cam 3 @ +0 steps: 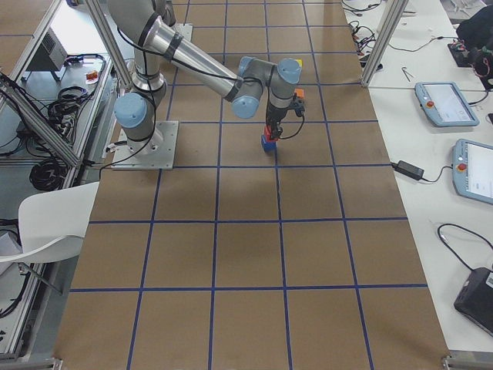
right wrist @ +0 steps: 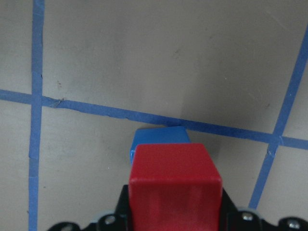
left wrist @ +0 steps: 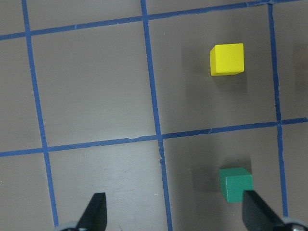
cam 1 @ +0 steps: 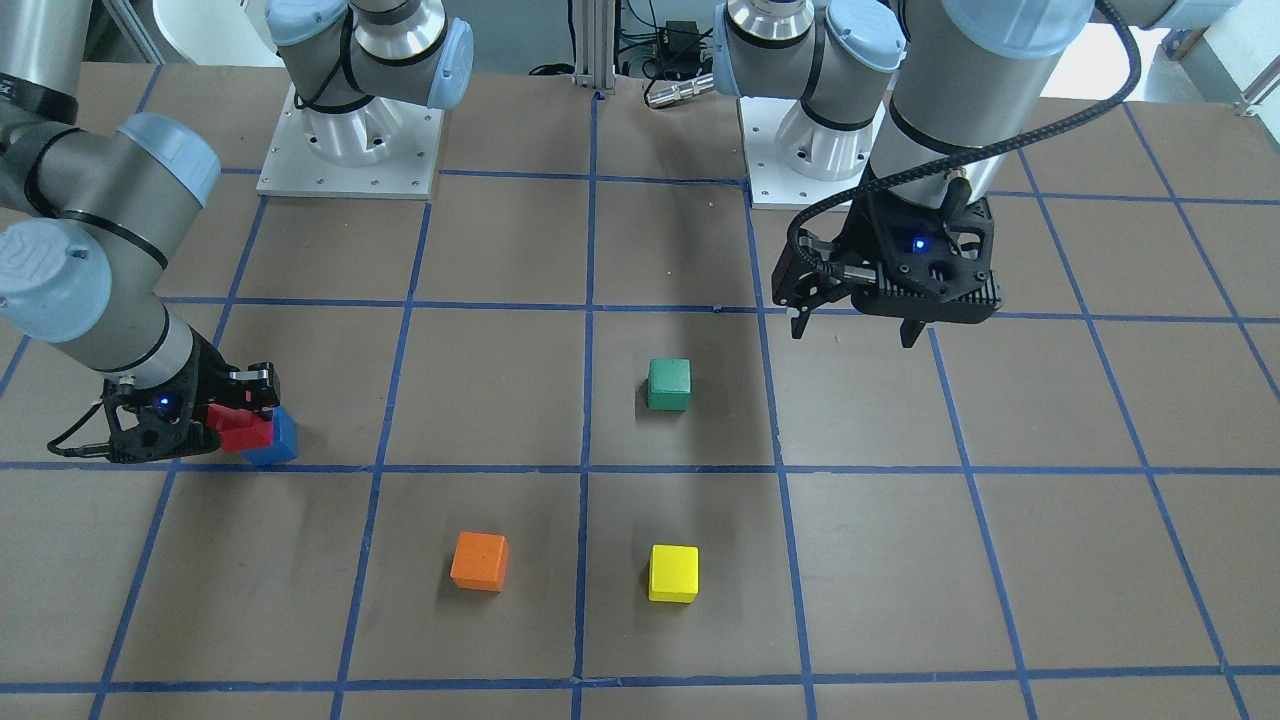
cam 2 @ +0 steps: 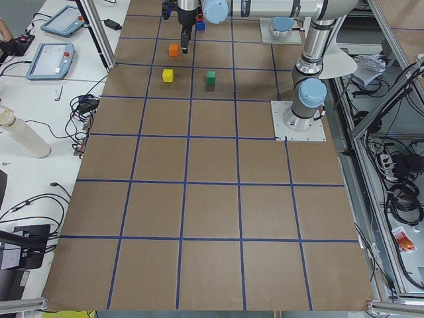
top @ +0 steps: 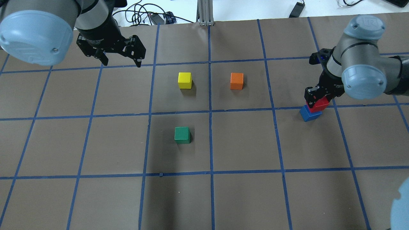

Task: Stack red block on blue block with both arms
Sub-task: 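Hold the red cube pressed down on the blue cube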

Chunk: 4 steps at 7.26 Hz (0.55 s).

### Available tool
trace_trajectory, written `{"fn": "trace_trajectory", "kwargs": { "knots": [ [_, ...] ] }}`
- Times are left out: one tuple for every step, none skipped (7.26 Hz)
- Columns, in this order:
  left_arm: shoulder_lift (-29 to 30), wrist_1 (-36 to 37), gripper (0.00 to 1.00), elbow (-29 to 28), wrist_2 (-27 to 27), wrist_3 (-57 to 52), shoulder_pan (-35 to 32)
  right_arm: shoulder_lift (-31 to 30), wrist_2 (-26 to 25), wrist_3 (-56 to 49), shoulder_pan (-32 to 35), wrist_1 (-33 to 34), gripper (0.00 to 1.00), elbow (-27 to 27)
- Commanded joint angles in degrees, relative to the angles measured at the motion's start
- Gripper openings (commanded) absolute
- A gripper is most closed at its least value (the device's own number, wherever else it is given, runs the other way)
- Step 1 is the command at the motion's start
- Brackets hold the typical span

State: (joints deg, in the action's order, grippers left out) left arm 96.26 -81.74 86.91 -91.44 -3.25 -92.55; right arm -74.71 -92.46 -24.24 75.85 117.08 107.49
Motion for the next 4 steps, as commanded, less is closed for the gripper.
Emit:
{"fn": "trace_trajectory", "kwargs": {
  "knots": [
    [0.1, 0.0, 1.0, -0.1, 0.0, 0.1, 0.0, 0.0, 0.0, 0.0, 0.0, 0.0, 0.63, 0.0],
    [0.2, 0.0, 1.0, -0.1, 0.0, 0.1, 0.0, 0.0, 0.0, 0.0, 0.0, 0.1, 0.73, 0.0],
    [0.2, 0.0, 1.0, -0.1, 0.0, 0.1, 0.0, 0.0, 0.0, 0.1, 0.0, 0.1, 0.77, 0.0],
    [0.2, 0.0, 1.0, -0.1, 0.0, 0.1, 0.0, 0.0, -0.1, 0.2, 0.0, 0.0, 0.8, 0.0]
  ]
}}
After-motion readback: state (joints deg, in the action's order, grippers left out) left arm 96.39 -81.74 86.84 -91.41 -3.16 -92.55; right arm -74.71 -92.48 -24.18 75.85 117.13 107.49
